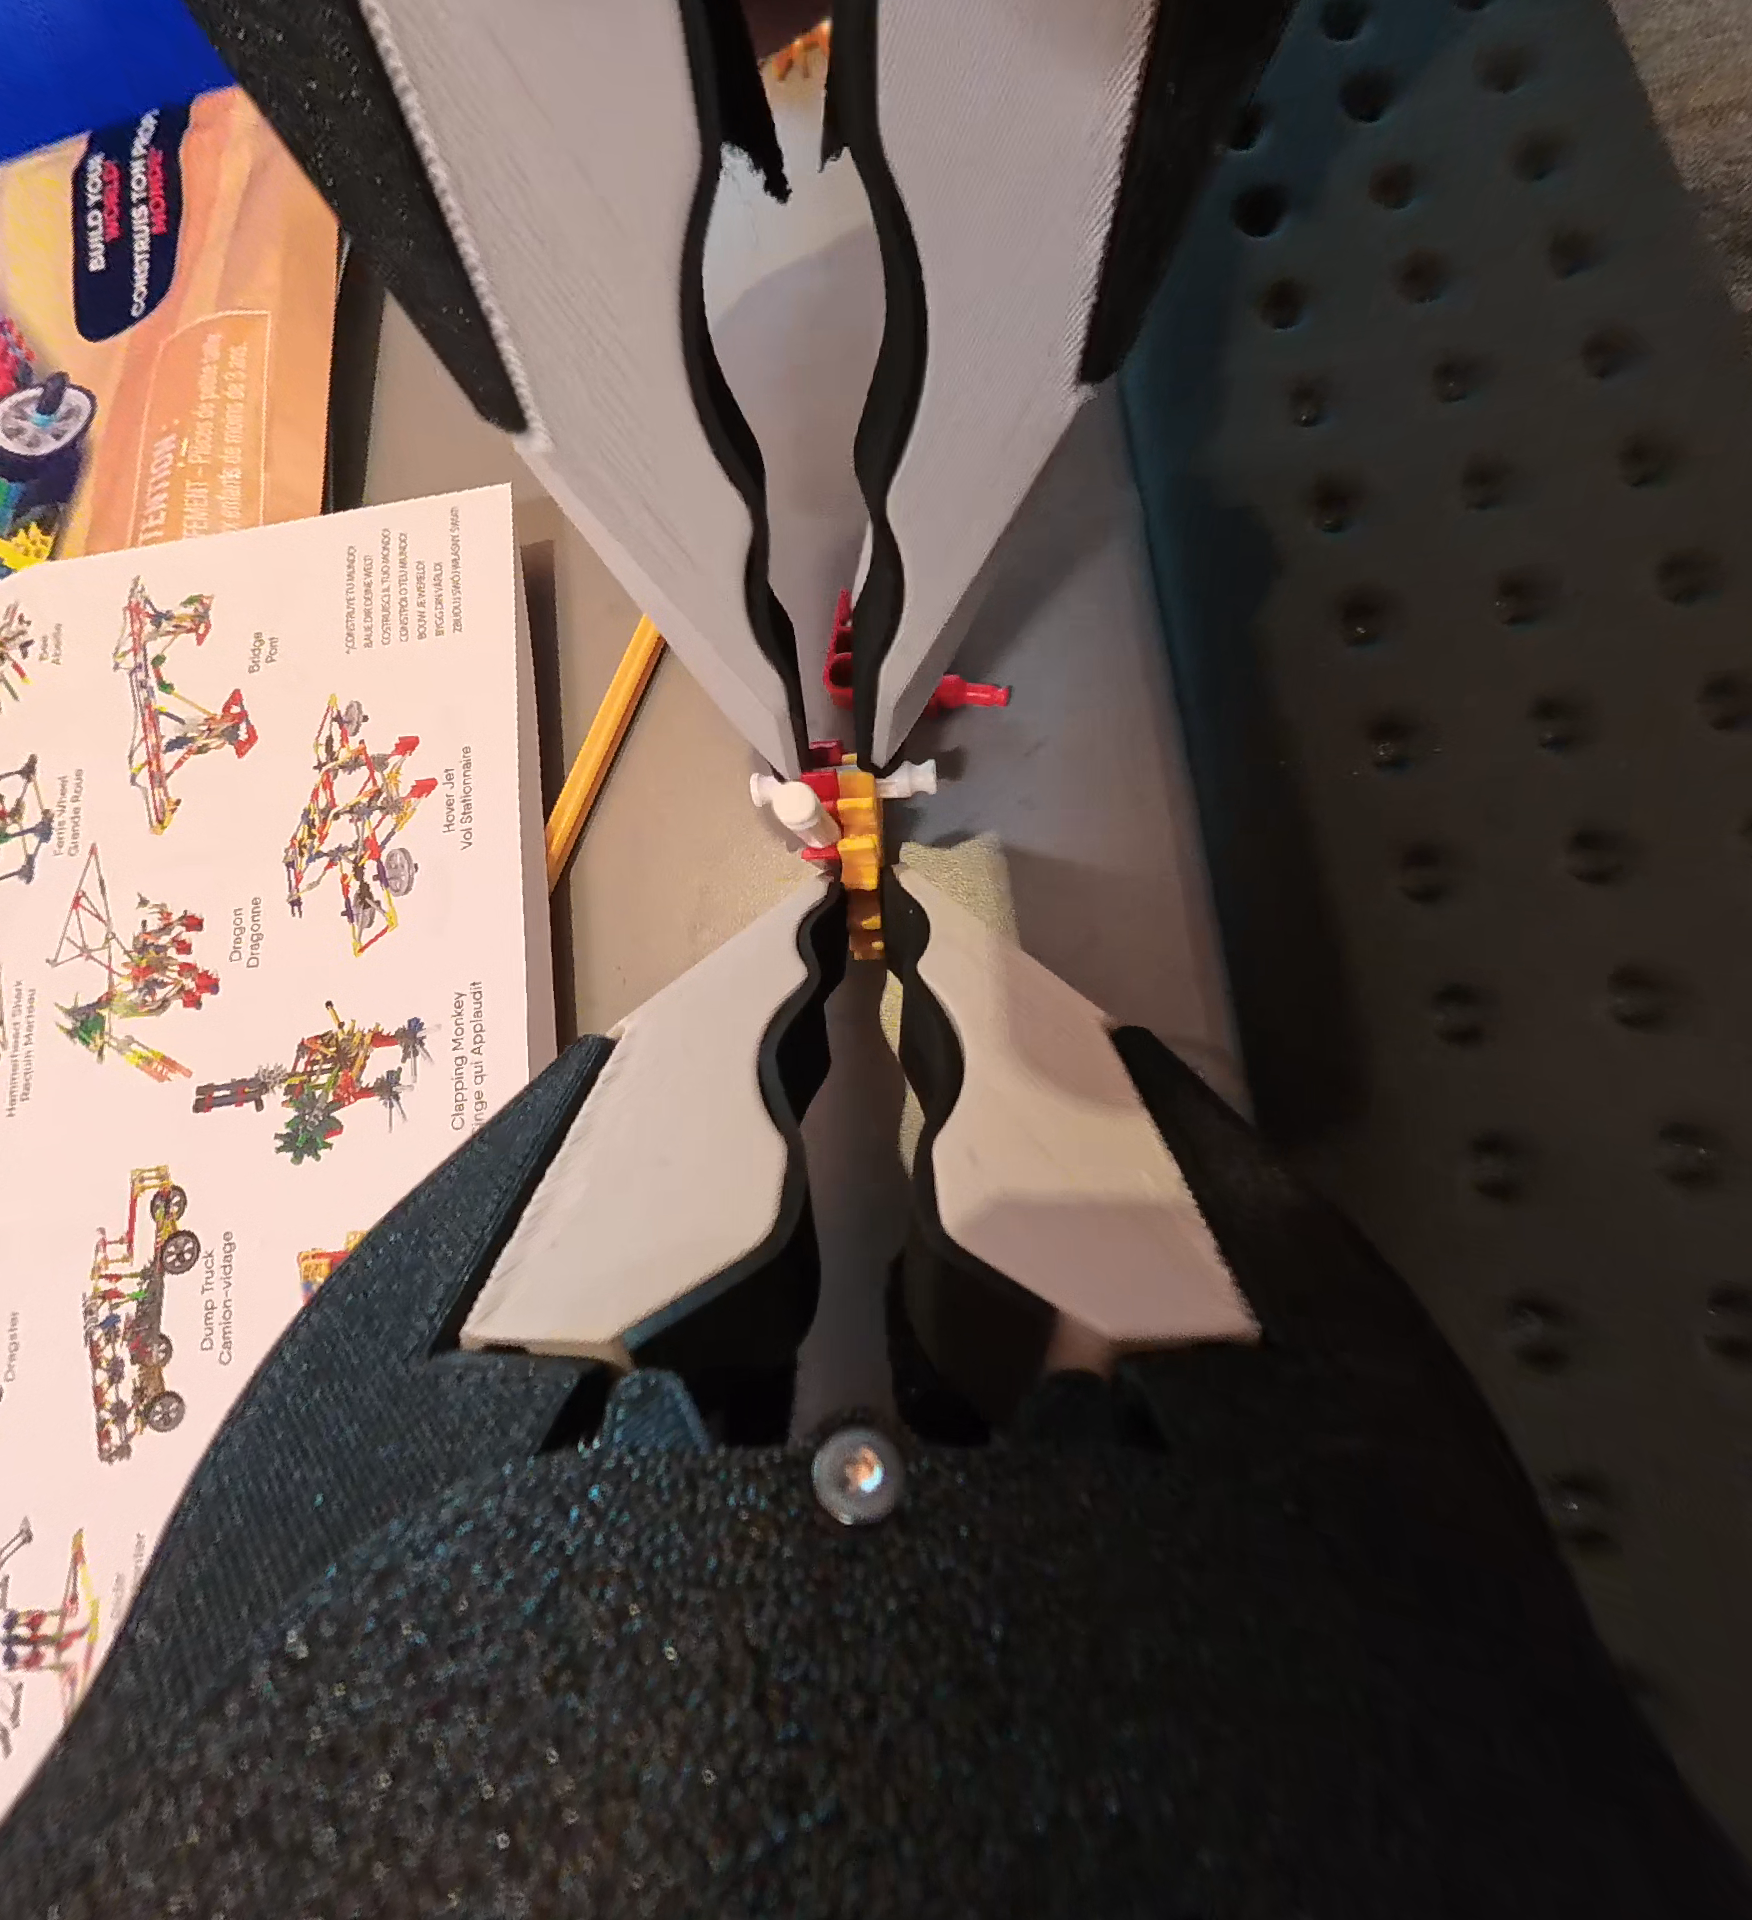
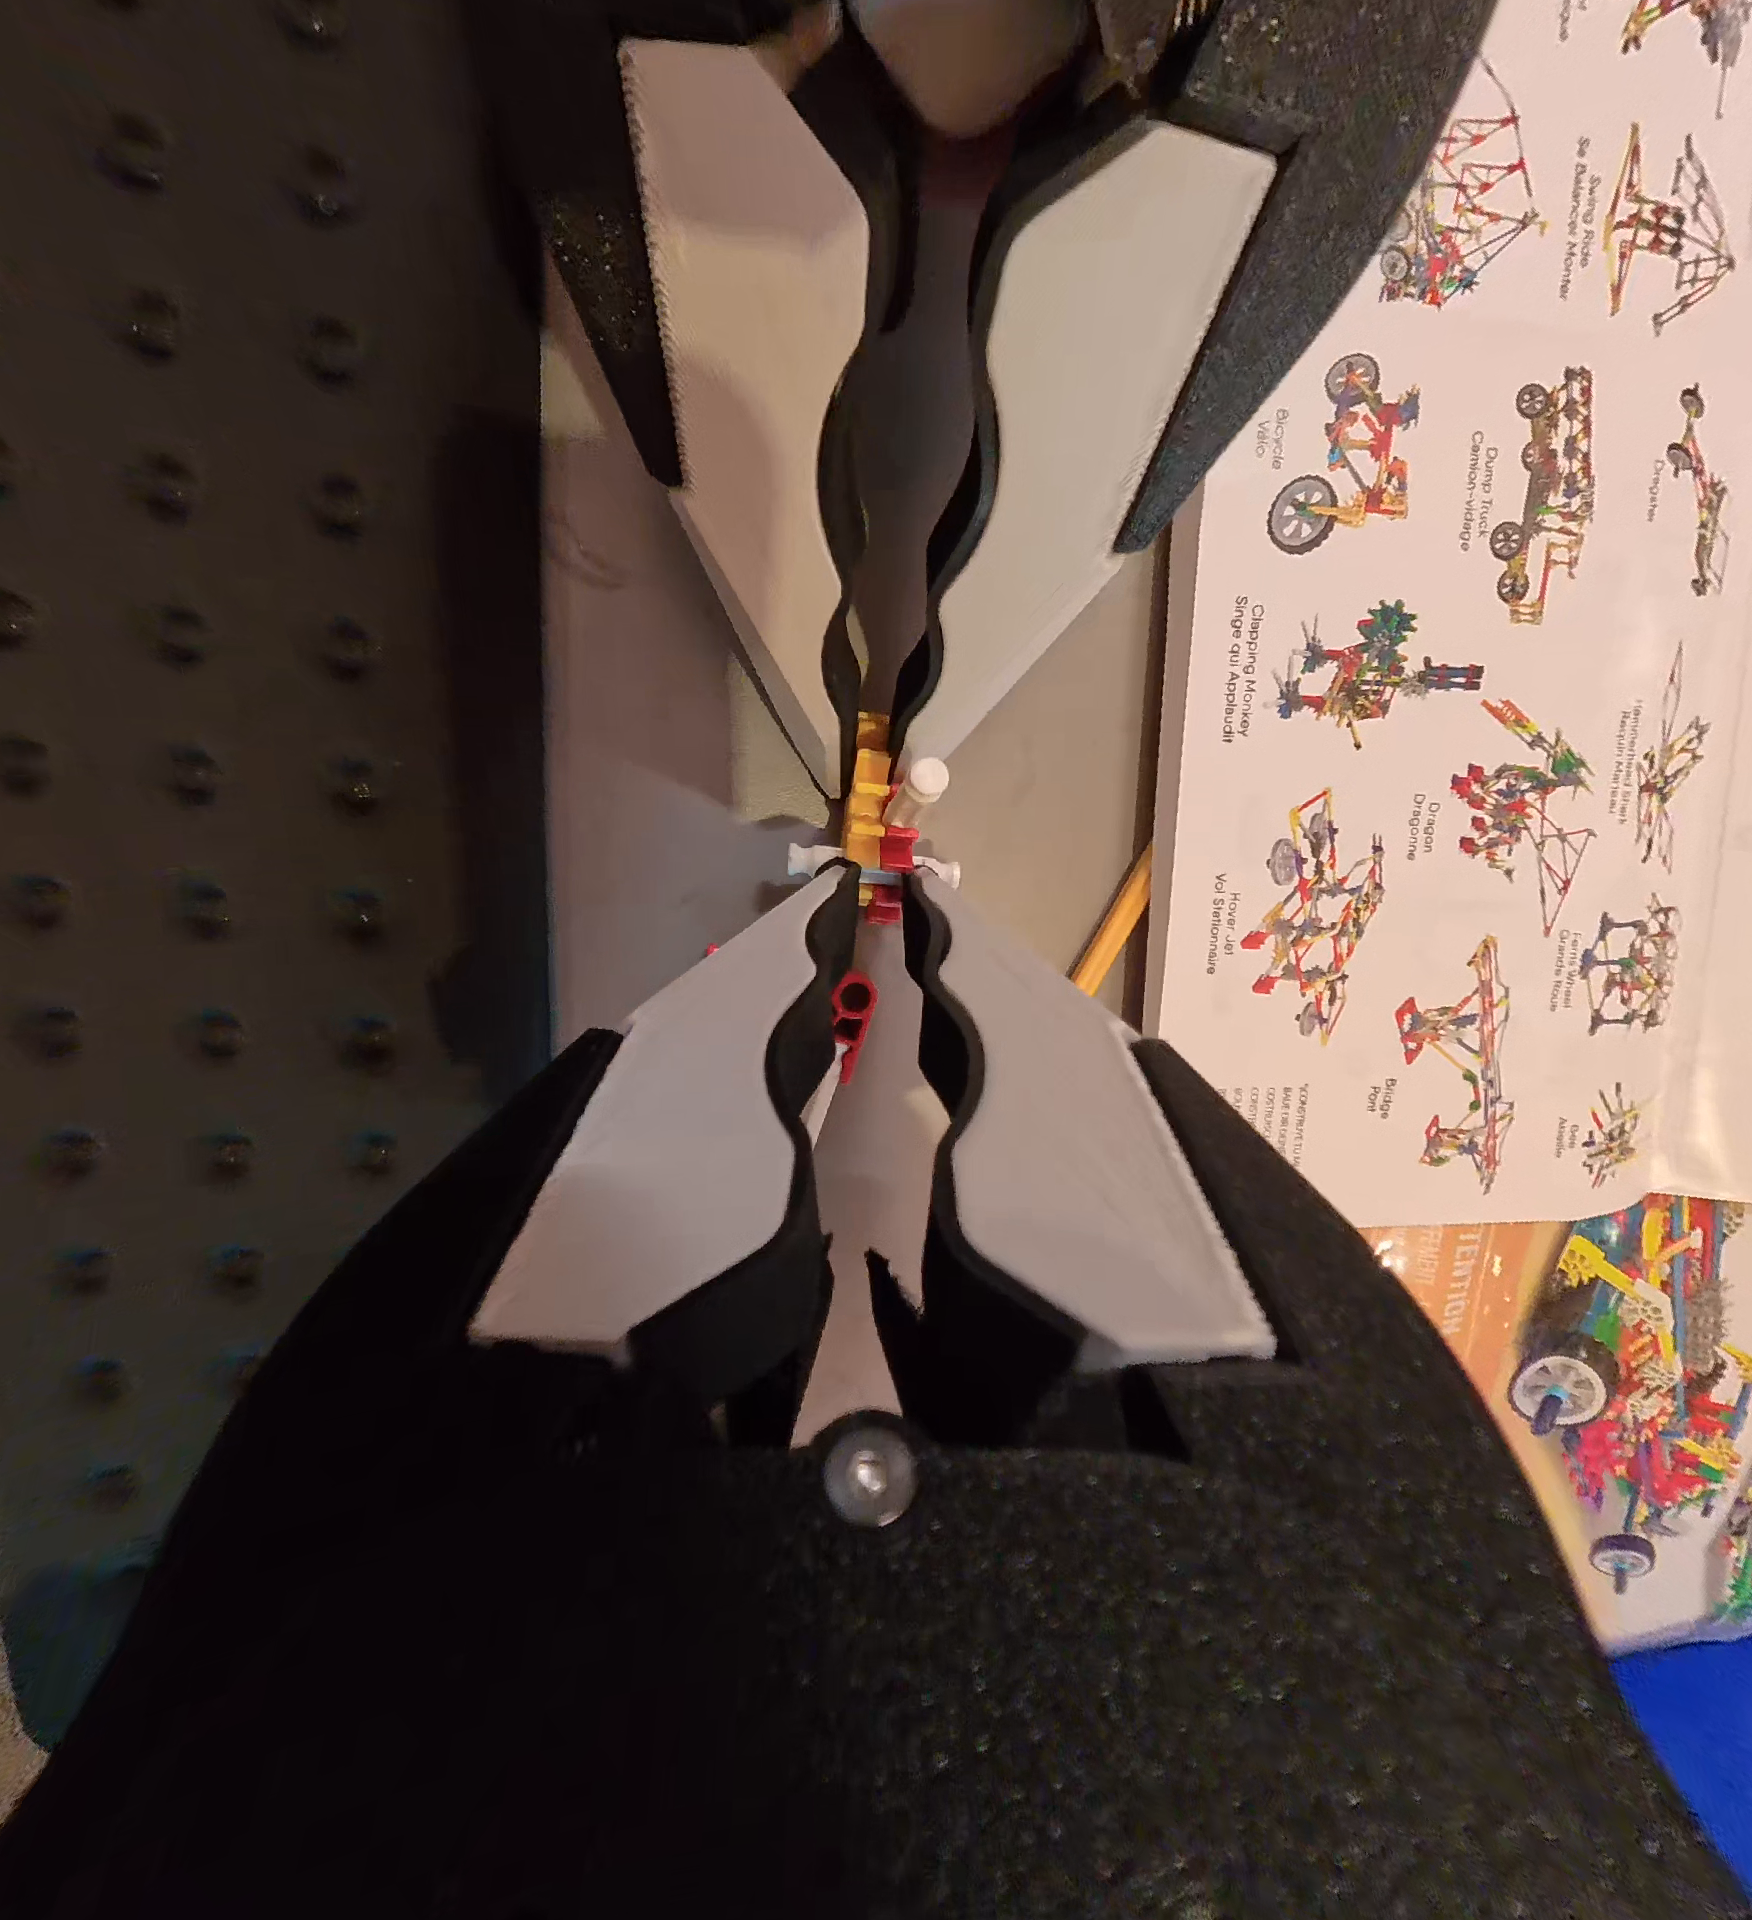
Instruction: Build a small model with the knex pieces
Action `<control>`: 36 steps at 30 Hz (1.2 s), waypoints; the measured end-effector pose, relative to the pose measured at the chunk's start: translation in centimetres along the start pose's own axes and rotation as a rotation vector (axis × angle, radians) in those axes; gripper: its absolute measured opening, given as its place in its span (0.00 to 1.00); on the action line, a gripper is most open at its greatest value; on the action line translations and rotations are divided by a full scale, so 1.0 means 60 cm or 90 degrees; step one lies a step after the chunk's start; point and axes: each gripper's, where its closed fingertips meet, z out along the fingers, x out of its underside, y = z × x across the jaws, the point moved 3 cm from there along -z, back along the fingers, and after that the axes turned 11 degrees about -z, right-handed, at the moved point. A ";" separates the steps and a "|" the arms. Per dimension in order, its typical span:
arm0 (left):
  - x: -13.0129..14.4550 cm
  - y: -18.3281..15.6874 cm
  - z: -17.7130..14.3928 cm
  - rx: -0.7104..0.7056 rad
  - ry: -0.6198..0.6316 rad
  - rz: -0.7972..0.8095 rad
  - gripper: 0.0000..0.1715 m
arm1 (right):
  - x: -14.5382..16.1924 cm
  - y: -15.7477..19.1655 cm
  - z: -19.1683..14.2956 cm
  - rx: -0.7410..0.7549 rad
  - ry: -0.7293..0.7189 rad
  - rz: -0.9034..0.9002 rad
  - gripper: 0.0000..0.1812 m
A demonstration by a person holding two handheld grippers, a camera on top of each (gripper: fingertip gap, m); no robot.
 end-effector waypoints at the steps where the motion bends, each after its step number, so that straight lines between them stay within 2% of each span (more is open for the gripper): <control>1: 0.000 0.000 0.000 0.000 0.000 -0.003 0.01 | 0.000 0.000 0.000 -0.002 0.003 -0.003 0.04; 13: -0.002 0.003 0.001 0.000 0.001 -0.020 0.00 | -0.001 -0.009 0.003 -0.037 -0.008 0.005 0.03; 24: -0.002 0.004 0.001 -0.011 -0.002 -0.022 0.00 | 0.004 -0.011 0.004 -0.038 -0.101 0.058 0.02; 36: -0.003 0.006 0.001 -0.017 -0.007 -0.026 0.00 | -0.001 -0.010 0.005 0.004 -0.087 0.044 0.02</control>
